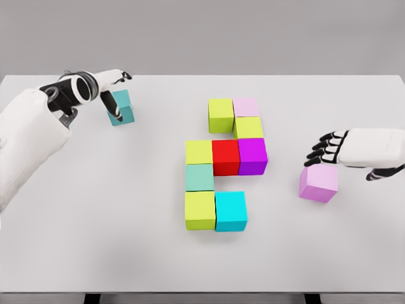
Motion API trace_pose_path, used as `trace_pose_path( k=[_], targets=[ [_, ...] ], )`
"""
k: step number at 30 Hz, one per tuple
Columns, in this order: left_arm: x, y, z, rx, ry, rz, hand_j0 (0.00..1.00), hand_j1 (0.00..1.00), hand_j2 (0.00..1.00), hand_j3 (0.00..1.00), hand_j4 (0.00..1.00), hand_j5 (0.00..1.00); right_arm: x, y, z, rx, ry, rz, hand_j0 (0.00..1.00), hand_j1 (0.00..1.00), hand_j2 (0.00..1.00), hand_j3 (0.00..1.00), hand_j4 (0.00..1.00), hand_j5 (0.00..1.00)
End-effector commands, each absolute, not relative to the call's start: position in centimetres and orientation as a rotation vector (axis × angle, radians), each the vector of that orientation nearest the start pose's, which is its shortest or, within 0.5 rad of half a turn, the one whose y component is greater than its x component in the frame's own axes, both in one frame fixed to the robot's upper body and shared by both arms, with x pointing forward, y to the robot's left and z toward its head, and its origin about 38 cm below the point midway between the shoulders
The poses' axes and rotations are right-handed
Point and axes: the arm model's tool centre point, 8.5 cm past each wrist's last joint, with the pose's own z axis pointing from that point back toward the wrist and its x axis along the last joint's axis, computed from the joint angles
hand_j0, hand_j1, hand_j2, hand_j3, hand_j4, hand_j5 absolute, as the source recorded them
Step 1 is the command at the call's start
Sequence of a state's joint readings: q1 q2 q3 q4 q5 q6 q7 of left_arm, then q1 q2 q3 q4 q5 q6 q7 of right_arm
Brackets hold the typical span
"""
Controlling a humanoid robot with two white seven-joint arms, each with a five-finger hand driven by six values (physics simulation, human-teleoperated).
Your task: Assemble the squares on the desktop into the number 2
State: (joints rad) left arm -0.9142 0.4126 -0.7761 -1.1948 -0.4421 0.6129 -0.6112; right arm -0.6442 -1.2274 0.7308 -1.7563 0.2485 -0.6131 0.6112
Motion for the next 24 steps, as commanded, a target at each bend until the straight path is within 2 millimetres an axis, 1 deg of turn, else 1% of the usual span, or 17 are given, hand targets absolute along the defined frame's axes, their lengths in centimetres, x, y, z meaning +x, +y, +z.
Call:
trace_pose_path(
  k=[1,2,3,7,9,12,14,15,17,19,22,24],
  targets=[
    [54.6,23.5,19.2,0.594,-0.809,-1.211,1.0,1.0,1.0,1.0,1.0,1.0,35.6,-34.5,25.4,0.444,1.54,-3.261,1.0,1.0,1.0,1.0,1.0,1.0],
    [54.6,23.6,19.1,0.6,-0.801,-1.21,1.0,1.0,1.0,1.0,1.0,1.0,35.5,-34.5,25.2,0.436,1.536,-3.263,1.0,1.0,1.0,1.0,1.0,1.0],
    [54.8,23.1,18.6,0.6,-0.79,-1.212,1.0,1.0,1.0,1.0,1.0,1.0,35.6,-34.3,25.1,0.431,1.542,-3.258,1.0,1.0,1.0,1.0,1.0,1.0],
    [54.9,23.0,18.4,0.638,-0.777,-1.223,1.0,1.0,1.0,1.0,1.0,1.0,35.8,-34.1,24.9,0.456,1.509,-3.253,1.0,1.0,1.0,1.0,1.0,1.0],
    [55.0,23.0,18.5,0.644,-0.777,-1.224,1.0,1.0,1.0,1.0,1.0,1.0,36.2,-32.9,24.2,0.458,1.492,-3.224,1.0,1.0,1.0,1.0,1.0,1.0],
    [55.0,23.1,18.6,0.657,-0.774,-1.226,1.0,1.0,1.0,1.0,1.0,1.0,36.1,-32.3,23.3,0.423,1.468,-3.228,1.0,1.0,1.0,1.0,1.0,1.0],
    [55.1,23.7,18.1,0.672,-0.748,-1.22,1.0,1.0,1.0,1.0,1.0,1.0,36.2,-32.6,22.7,0.455,1.405,-3.243,1.0,1.0,1.0,1.0,1.0,1.0],
    [55.2,22.9,17.7,0.677,-0.743,-1.228,1.0,1.0,1.0,1.0,1.0,1.0,36.2,-32.9,22.0,0.449,1.371,-3.266,1.0,1.0,1.0,1.0,1.0,1.0],
    [55.3,22.7,17.5,0.682,-0.737,-1.232,1.0,1.0,1.0,1.0,1.0,1.0,36.5,-33.5,21.5,0.481,1.316,-3.292,1.0,1.0,1.0,1.0,1.0,1.0],
    [55.3,22.9,17.4,0.684,-0.73,-1.229,1.0,1.0,1.0,1.0,1.0,1.0,36.9,-33.8,21.0,0.493,1.312,-3.306,1.0,1.0,1.0,1.0,1.0,1.0],
    [55.3,23.1,17.1,0.687,-0.72,-1.228,1.0,1.0,1.0,1.0,1.0,1.0,37.8,-33.4,19.7,0.491,1.31,-3.319,1.0,1.0,1.0,1.0,1.0,1.0],
    [55.3,23.1,17.1,0.687,-0.72,-1.228,1.0,1.0,1.0,1.0,1.0,1.0,38.1,-33.4,19.8,0.512,1.301,-3.319,1.0,1.0,1.0,1.0,1.0,1.0]
  ],
)
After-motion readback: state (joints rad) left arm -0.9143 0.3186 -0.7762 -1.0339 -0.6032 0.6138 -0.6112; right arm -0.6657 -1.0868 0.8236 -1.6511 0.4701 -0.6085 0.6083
